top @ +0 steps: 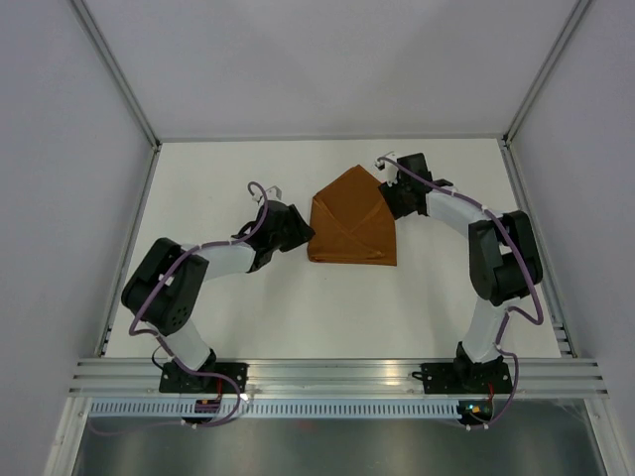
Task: Fold the napkin, place the utensils inside, and roll it up
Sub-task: Roll the napkin with the utensil
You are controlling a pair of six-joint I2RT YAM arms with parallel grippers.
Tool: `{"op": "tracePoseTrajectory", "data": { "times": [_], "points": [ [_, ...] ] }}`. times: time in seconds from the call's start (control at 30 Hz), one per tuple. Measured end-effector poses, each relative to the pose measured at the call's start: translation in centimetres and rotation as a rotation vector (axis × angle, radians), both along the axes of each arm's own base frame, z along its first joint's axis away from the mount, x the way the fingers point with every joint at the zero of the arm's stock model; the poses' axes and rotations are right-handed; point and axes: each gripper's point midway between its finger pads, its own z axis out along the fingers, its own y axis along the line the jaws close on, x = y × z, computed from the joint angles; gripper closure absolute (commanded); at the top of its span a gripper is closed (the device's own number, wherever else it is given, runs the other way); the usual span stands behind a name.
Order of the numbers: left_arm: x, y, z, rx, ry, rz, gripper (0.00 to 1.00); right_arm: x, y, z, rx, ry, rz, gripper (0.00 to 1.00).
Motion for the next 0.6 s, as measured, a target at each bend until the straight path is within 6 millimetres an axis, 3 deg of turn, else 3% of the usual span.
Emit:
{"op": "tracePoseTrajectory", "data": {
  "times": [0.13,0.3,0.43,0.6],
  "points": [
    [0.1,0.4,3.5,0.006,-0.078,-0.014,0.40,0.1,-0.2,4.1,0.038,-0.084,0.039,0.46],
    [-0.1,1.2,8.1,0.017,-0.182,-0.030,0.37,-2.7,0.9,7.3,0.070,-0.145,0.217,0.41],
    [-0.2,1.6,11.4,0.042,-0.244,-0.050,0.34,-5.9,2.8,6.2,0.054,-0.128,0.403,0.37],
    [0.5,1.4,17.0,0.040,-0.356,-0.068,0.32,-10.6,5.9,2.9,0.008,-0.068,0.642,0.36]
  ]
}}
